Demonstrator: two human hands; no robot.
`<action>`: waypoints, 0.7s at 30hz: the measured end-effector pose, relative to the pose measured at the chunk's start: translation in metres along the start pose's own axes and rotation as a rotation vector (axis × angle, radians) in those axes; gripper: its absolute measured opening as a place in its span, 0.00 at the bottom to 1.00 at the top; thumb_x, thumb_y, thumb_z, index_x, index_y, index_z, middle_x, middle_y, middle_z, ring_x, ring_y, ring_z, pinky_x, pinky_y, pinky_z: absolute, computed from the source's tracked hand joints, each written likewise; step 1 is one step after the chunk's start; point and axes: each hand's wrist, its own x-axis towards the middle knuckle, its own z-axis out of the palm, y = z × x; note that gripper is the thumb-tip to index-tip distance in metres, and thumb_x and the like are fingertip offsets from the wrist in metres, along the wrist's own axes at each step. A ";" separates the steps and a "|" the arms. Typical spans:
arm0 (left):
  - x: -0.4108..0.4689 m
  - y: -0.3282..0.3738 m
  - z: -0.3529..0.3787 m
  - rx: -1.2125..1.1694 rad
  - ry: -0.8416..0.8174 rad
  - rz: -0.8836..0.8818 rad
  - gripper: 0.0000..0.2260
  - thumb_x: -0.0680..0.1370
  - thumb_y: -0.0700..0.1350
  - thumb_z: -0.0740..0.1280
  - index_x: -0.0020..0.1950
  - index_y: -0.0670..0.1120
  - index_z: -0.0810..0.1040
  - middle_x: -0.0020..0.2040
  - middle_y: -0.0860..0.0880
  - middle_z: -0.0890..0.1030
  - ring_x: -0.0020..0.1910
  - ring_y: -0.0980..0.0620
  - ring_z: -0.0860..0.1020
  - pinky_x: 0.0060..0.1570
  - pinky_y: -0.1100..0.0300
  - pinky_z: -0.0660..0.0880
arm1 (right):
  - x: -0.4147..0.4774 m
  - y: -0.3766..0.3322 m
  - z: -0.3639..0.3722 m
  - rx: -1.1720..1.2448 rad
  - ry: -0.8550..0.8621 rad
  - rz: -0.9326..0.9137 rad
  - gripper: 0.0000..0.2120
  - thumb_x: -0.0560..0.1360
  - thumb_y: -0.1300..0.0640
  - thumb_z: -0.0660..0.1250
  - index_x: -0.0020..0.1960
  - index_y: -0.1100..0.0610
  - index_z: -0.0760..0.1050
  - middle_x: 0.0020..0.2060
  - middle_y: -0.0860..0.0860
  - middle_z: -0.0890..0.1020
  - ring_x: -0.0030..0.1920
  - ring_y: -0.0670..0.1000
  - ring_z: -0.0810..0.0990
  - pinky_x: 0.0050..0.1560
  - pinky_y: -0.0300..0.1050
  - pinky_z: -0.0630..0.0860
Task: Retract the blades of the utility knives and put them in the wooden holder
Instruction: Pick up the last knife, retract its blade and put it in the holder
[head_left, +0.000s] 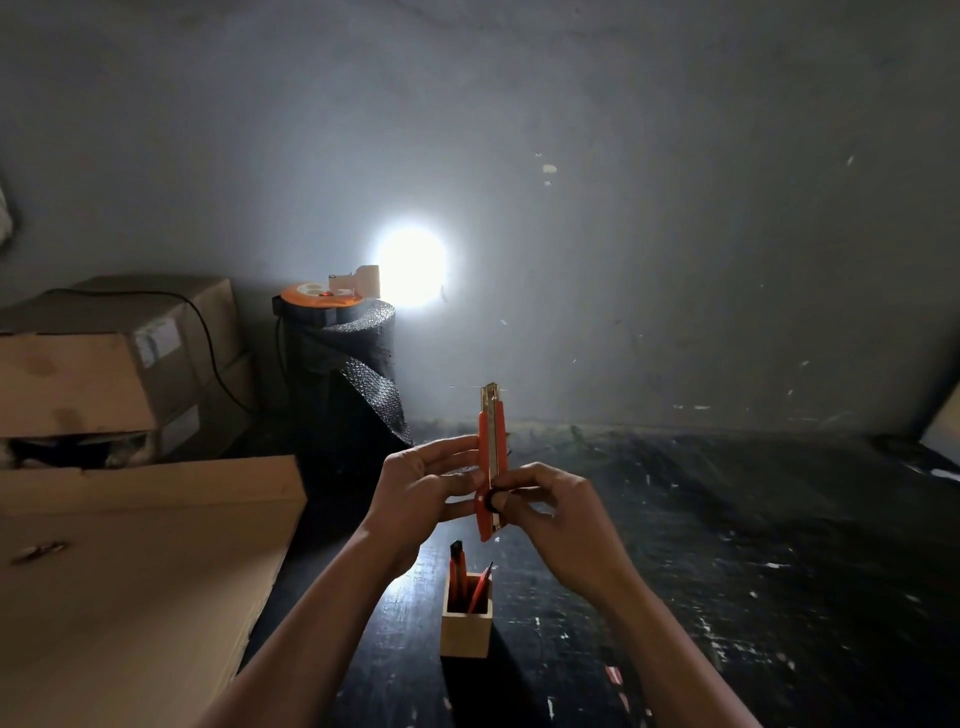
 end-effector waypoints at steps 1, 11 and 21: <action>0.000 0.001 0.000 -0.001 0.000 0.003 0.17 0.76 0.29 0.69 0.53 0.50 0.86 0.49 0.49 0.90 0.48 0.48 0.89 0.41 0.59 0.84 | 0.000 -0.001 0.001 -0.004 0.001 0.002 0.07 0.75 0.51 0.73 0.53 0.46 0.82 0.48 0.39 0.85 0.52 0.41 0.83 0.56 0.39 0.78; 0.005 0.008 0.000 0.013 0.010 0.033 0.16 0.77 0.30 0.69 0.53 0.51 0.86 0.46 0.51 0.90 0.45 0.50 0.89 0.39 0.62 0.83 | 0.001 -0.004 0.001 0.054 0.031 -0.008 0.11 0.73 0.49 0.75 0.55 0.44 0.80 0.51 0.38 0.85 0.53 0.39 0.83 0.55 0.37 0.79; 0.006 0.008 0.001 0.012 0.003 0.021 0.17 0.77 0.30 0.69 0.52 0.51 0.86 0.46 0.51 0.90 0.45 0.50 0.89 0.39 0.62 0.83 | 0.002 -0.003 -0.002 0.057 0.010 -0.010 0.10 0.74 0.51 0.74 0.54 0.48 0.81 0.51 0.40 0.86 0.53 0.40 0.84 0.55 0.35 0.77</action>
